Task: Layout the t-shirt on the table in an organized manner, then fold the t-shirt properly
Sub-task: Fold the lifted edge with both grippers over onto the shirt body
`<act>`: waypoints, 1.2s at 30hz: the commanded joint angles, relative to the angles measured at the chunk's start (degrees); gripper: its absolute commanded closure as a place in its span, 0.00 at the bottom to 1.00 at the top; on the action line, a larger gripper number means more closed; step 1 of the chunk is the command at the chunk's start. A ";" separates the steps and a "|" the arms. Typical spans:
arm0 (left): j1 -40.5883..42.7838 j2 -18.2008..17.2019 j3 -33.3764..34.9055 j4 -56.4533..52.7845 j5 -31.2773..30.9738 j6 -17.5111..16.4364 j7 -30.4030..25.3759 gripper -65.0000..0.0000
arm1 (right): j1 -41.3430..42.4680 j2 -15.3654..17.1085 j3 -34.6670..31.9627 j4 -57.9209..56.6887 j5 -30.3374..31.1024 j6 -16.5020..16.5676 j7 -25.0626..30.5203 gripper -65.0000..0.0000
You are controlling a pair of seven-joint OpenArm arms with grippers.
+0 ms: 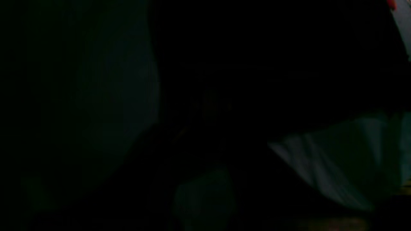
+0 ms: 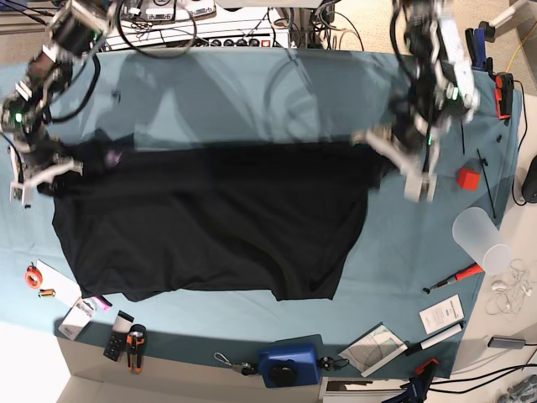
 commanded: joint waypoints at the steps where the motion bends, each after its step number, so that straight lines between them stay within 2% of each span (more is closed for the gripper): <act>1: -1.20 -0.20 0.24 0.15 1.27 0.22 -1.20 1.00 | 1.77 1.60 0.39 0.07 -0.17 -0.46 2.56 1.00; 6: -5.03 -0.35 4.44 -4.92 3.21 0.24 -1.31 1.00 | 4.55 1.60 0.37 -3.93 -1.40 -0.46 4.26 1.00; 9: -6.86 -0.33 6.51 -7.30 6.40 0.35 -3.32 1.00 | 5.31 1.60 0.37 -5.73 -1.44 -0.44 5.86 1.00; 12: -7.91 -0.35 7.89 -8.39 10.05 3.52 -4.07 1.00 | 5.46 1.60 0.39 -6.21 -1.42 -0.42 5.44 1.00; 15: -7.87 -0.33 8.20 -8.39 10.93 3.43 -4.22 1.00 | 5.49 1.60 0.39 -6.21 -1.40 0.79 4.57 0.98; 18: -7.89 -0.35 8.15 -8.37 10.93 1.88 -5.05 0.66 | 5.53 1.60 0.39 -6.19 -1.36 1.27 5.38 0.71; 19: -7.87 -0.33 8.15 -8.37 10.93 1.95 -6.08 0.57 | 5.55 1.60 0.39 -6.19 -1.33 1.25 6.62 0.65; 21: -7.93 -0.35 8.15 -8.37 10.93 2.03 -8.59 0.47 | 5.68 1.64 0.44 -6.19 -1.36 1.05 10.14 0.64; 25: -8.63 -0.37 8.13 -8.35 10.93 3.13 -10.69 0.46 | 5.88 1.99 0.46 -6.16 0.00 1.03 14.75 0.64; 28: -9.35 -0.35 8.13 -8.33 10.93 3.19 -10.40 0.46 | 6.21 2.82 0.52 -6.16 2.29 1.03 13.60 0.64; 33: -9.77 -0.50 8.13 -8.24 10.93 3.23 -10.01 0.46 | 6.73 4.61 0.50 -6.16 2.34 0.98 13.11 0.64; 36: -9.79 -0.50 8.13 -8.24 10.91 3.23 -8.22 0.46 | 6.91 6.23 0.50 -6.16 3.45 0.52 9.70 0.64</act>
